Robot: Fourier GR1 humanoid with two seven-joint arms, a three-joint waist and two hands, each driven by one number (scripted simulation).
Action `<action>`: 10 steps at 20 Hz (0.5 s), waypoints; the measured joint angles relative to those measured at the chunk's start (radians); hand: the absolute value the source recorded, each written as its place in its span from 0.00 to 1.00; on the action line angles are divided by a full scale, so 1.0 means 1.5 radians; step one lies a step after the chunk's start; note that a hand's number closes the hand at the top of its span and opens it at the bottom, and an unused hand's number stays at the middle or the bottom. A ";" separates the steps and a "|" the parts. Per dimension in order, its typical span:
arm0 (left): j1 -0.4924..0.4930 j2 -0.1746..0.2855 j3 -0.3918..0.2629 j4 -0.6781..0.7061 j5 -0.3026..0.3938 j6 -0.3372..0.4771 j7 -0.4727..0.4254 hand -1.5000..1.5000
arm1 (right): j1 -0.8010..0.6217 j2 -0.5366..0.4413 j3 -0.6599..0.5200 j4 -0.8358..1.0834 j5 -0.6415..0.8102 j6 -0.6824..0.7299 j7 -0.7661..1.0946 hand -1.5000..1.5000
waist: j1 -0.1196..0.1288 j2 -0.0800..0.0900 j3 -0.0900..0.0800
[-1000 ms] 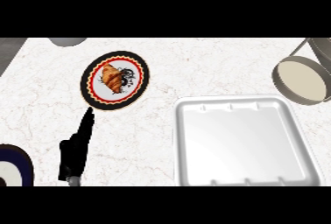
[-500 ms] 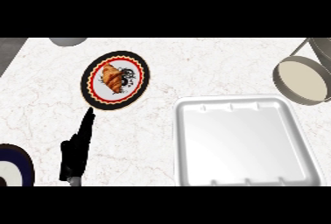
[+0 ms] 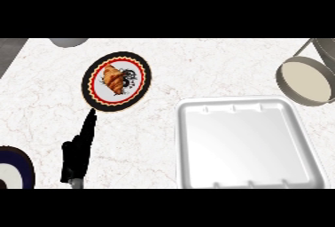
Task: Pick the cupcake from the tray and place it in the tiered basket
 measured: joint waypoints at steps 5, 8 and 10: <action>0.004 0.002 0.004 -0.002 -0.004 -0.002 -0.004 0.50 | -0.031 0.032 -0.037 0.103 -0.014 -0.083 -0.050 0.00 | 0.002 0.001 0.000; 0.005 0.003 0.008 0.003 0.001 -0.008 -0.014 0.50 | -0.037 0.051 -0.080 0.122 -0.052 -0.128 -0.080 0.00 | -0.001 -0.002 -0.004; 0.006 0.002 0.007 0.003 -0.003 -0.007 -0.014 0.50 | -0.040 0.061 -0.108 0.131 -0.077 -0.160 -0.109 0.00 | -0.003 -0.004 -0.007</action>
